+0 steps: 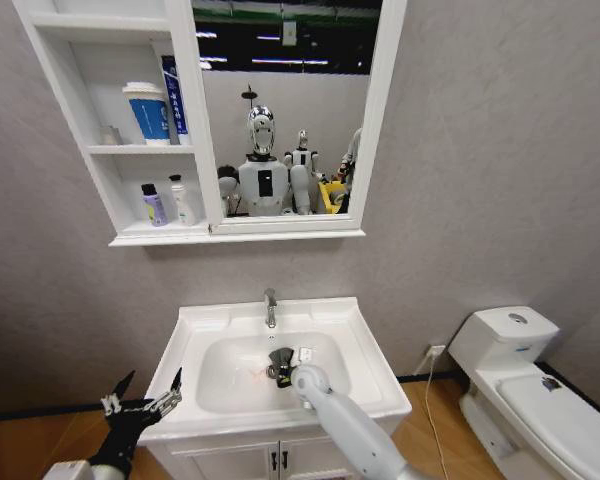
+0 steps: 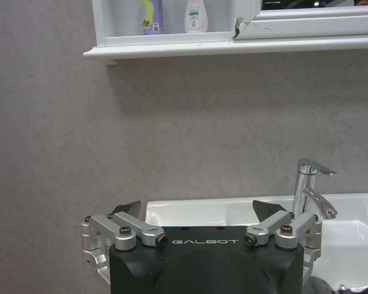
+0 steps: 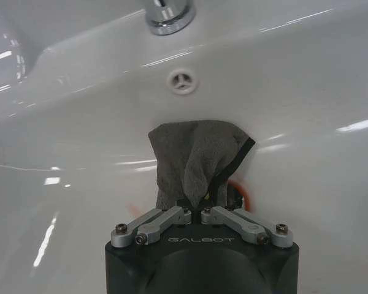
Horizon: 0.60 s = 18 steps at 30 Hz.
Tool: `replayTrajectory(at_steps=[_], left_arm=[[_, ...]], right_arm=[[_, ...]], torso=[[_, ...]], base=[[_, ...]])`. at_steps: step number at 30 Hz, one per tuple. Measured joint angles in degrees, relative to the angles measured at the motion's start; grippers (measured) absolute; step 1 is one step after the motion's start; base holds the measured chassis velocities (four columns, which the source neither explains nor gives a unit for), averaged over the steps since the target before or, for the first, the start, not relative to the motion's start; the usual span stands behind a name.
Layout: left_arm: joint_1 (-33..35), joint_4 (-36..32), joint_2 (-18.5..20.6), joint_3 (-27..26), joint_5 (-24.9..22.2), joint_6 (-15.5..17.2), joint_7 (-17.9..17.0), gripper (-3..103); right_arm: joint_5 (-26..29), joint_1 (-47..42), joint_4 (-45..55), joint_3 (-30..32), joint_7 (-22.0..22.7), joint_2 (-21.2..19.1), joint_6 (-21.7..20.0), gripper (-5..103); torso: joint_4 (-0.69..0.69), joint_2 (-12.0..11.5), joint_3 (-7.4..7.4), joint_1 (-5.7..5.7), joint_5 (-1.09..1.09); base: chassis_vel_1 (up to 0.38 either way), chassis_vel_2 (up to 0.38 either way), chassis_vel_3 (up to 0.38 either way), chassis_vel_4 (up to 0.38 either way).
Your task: Move facial cleanser and shampoo from washbasin to cabinet, then wipe washbasin with towel.
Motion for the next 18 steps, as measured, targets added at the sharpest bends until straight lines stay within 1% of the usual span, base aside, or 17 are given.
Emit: replayTrajectory(at_steps=[2,6,7,8,9,12,13,15,16,17,18], left_arm=[[0.0,0.0,0.0,0.0,0.0,0.0,0.0,100],[0.0,0.0,0.0,0.0,0.0,0.0,0.0,100],[0.0,0.0,0.0,0.0,0.0,0.0,0.0,100],[0.0,0.0,0.0,0.0,0.0,0.0,0.0,100],[0.0,0.0,0.0,0.0,0.0,0.0,0.0,100],[0.0,0.0,0.0,0.0,0.0,0.0,0.0,100],[0.0,0.0,0.0,0.0,0.0,0.0,0.0,100],[0.0,0.0,0.0,0.0,0.0,0.0,0.0,100],[0.0,0.0,0.0,0.0,0.0,0.0,0.0,100],[0.0,0.0,0.0,0.0,0.0,0.0,0.0,100],[0.0,0.0,0.0,0.0,0.0,0.0,0.0,100]], right_arm=[[1.8,0.7,-0.6,-0.7,0.7,1.6,-0.2,2],[3.2,0.7,-0.5,-1.0,1.5,2.0,-0.4,2],[3.5,0.3,0.0,-0.9,2.0,1.5,-0.4,2],[3.6,-0.6,1.0,-0.4,2.4,0.3,-0.5,2],[3.6,-0.6,1.0,-0.4,2.4,0.3,-0.5,2],[2.9,-4.3,4.6,1.5,2.7,-4.9,-0.3,2],[2.9,-4.3,4.6,1.5,2.7,-4.9,-0.3,2],[2.5,-5.8,6.9,2.6,2.7,-8.2,-0.3,2],[2.5,-5.8,6.9,2.6,2.7,-8.2,-0.3,2],[2.5,-6.2,7.6,3.1,2.7,-9.7,-0.2,2],[2.6,-6.2,7.9,3.2,2.7,-10.2,-0.2,2]], torso=[[0.0,0.0,0.0,0.0,0.0],[0.0,0.0,0.0,0.0,0.0],[0.0,0.0,0.0,0.0,0.0],[0.0,0.0,0.0,0.0,0.01],[0.0,0.0,0.0,0.0,0.01],[-0.02,0.0,-0.01,0.0,0.01],[-0.02,0.0,-0.01,0.0,0.01],[-0.02,0.0,-0.01,-0.01,0.02],[-0.02,0.0,-0.01,-0.01,0.02],[-0.02,0.0,-0.01,-0.01,0.01],[-0.02,0.0,-0.01,-0.01,0.01]], base=[[0.0,0.0,0.0,0.0],[0.0,0.0,0.0,0.0],[0.0,0.0,0.0,0.0],[0.0,0.0,0.0,0.0],[0.0,0.0,0.0,0.0],[0.0,0.0,0.0,0.0],[0.0,0.0,0.0,0.0],[0.0,0.0,0.0,0.0],[0.0,0.0,0.0,0.0],[0.0,0.0,0.0,0.0],[0.0,0.0,0.0,0.0]])
